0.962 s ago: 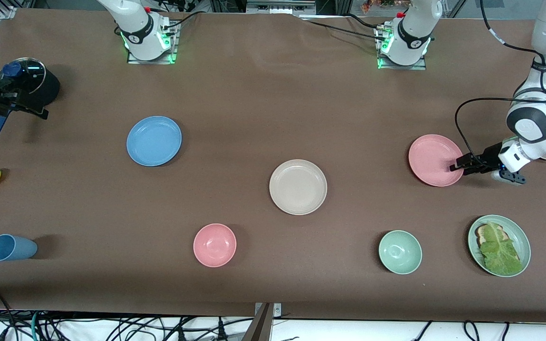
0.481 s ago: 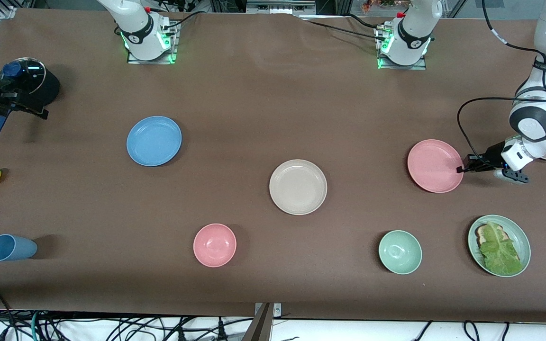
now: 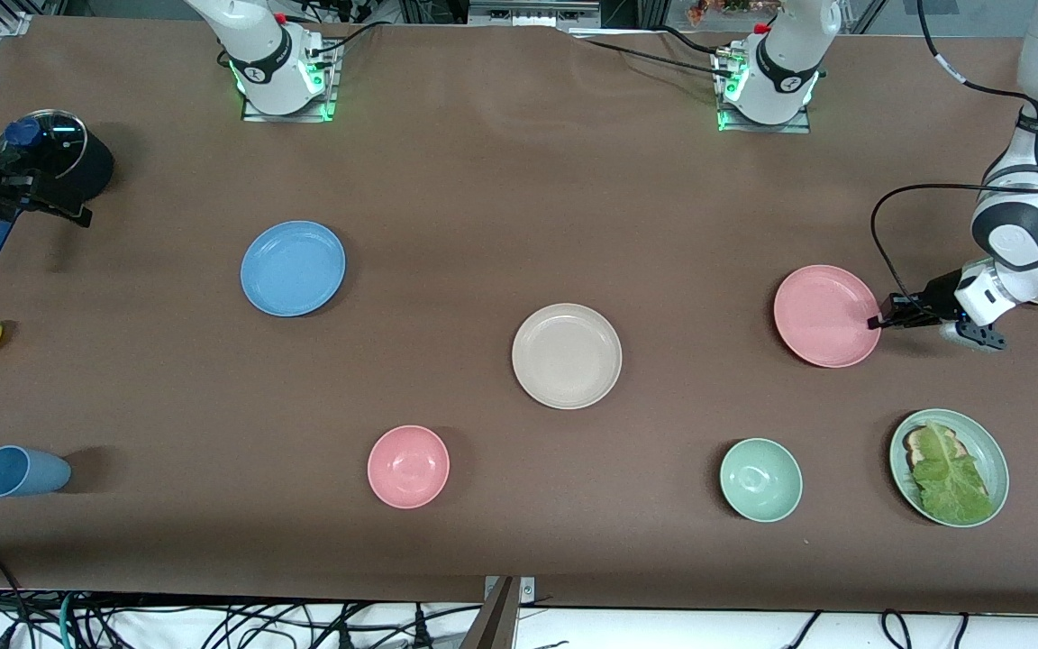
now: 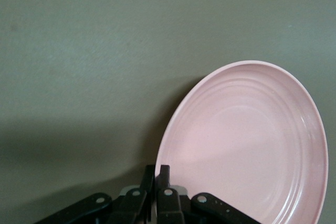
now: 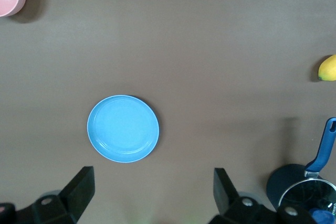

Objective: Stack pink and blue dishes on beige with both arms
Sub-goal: 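Carry the pink plate with the left gripper onto the beige plate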

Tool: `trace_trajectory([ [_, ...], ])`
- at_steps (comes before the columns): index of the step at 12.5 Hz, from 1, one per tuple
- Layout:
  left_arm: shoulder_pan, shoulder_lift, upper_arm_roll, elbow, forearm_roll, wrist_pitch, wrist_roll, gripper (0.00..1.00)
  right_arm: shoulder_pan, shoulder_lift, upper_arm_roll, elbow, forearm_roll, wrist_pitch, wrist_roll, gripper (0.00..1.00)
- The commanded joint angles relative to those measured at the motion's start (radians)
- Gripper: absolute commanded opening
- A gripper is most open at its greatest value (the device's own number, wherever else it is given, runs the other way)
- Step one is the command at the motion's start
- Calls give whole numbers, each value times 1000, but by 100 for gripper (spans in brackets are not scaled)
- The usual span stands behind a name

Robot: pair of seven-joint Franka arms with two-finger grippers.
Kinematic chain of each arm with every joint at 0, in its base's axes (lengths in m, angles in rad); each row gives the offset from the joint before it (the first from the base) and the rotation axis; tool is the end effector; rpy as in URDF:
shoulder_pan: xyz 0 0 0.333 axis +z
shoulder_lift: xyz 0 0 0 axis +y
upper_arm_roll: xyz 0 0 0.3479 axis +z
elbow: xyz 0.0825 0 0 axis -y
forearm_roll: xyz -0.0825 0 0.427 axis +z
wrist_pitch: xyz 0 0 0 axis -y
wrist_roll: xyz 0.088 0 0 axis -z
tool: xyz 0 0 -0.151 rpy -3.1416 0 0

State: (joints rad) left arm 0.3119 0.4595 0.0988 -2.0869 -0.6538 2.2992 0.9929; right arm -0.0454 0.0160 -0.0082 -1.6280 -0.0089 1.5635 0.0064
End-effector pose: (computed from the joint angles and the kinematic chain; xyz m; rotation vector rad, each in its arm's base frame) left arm 0.5565 0.2091 0.1391 2.6986 -0.1172 0.1048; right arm 0.5946 -0.0332 0.5730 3.1305 -0.0935 -0.1264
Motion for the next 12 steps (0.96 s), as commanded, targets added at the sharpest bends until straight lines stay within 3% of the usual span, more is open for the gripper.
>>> trace_trajectory([
  [1,-25,-90,1,-2,-20,-55,1,0,-7,-4,7,14,3,-17,13,100],
  [3,-53,-131,-2,19,-1,-102,-40,0,-7,-4,7,14,3,-17,12,100],
  [6,-65,-159,-4,131,130,-240,-213,0,-7,-4,7,14,3,-17,12,100],
  [12,-175,-171,-14,303,197,-423,-488,0,-7,-4,7,14,3,-17,12,100],
])
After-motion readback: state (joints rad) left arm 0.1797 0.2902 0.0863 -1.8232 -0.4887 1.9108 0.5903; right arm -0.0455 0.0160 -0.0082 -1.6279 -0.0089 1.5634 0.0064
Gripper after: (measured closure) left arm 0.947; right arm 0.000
